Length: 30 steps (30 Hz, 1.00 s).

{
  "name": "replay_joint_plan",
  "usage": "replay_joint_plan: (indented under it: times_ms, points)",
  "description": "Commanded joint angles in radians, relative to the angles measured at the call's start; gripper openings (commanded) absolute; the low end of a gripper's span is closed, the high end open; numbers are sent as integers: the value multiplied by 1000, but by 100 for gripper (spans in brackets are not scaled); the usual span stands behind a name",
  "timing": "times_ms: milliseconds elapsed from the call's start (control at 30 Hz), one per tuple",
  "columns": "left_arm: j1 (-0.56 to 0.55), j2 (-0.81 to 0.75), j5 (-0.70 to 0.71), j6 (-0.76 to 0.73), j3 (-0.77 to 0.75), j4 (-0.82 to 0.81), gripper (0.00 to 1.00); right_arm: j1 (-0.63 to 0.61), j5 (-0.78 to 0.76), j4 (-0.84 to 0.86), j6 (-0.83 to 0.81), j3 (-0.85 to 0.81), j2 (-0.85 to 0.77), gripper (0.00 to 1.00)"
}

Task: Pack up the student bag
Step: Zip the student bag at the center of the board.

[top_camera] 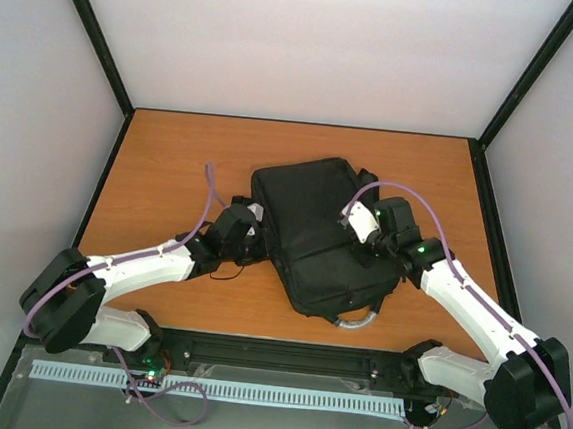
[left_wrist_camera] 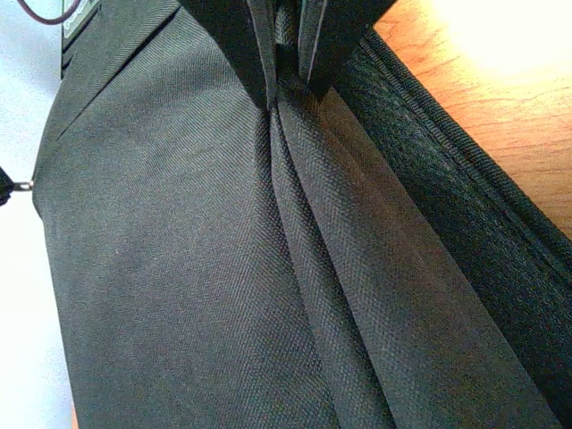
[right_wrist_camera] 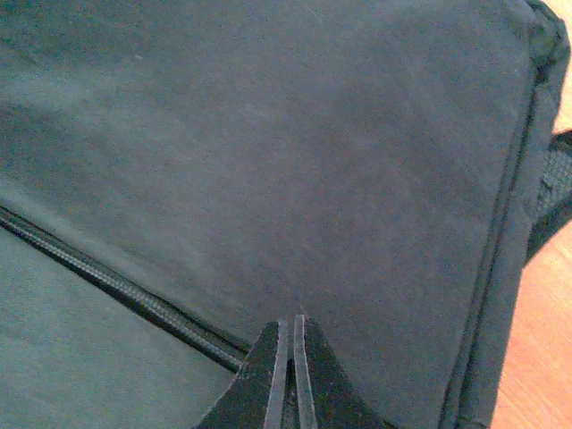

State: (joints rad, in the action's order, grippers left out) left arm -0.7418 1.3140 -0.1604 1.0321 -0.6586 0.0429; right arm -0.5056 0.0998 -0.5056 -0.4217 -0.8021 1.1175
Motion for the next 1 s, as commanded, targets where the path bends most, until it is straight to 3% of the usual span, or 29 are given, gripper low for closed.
replay_joint_plan:
  times_ms: [0,533,967]
  points:
    - [-2,8,42,-35,-1,20,1,75,6,9,-40,14,-25,3]
    - [-2,14,54,-46,2,32,1,310,113,28,-109,21,44,3]
    - [-2,24,58,-55,1,38,1,403,150,74,-130,40,136,3]
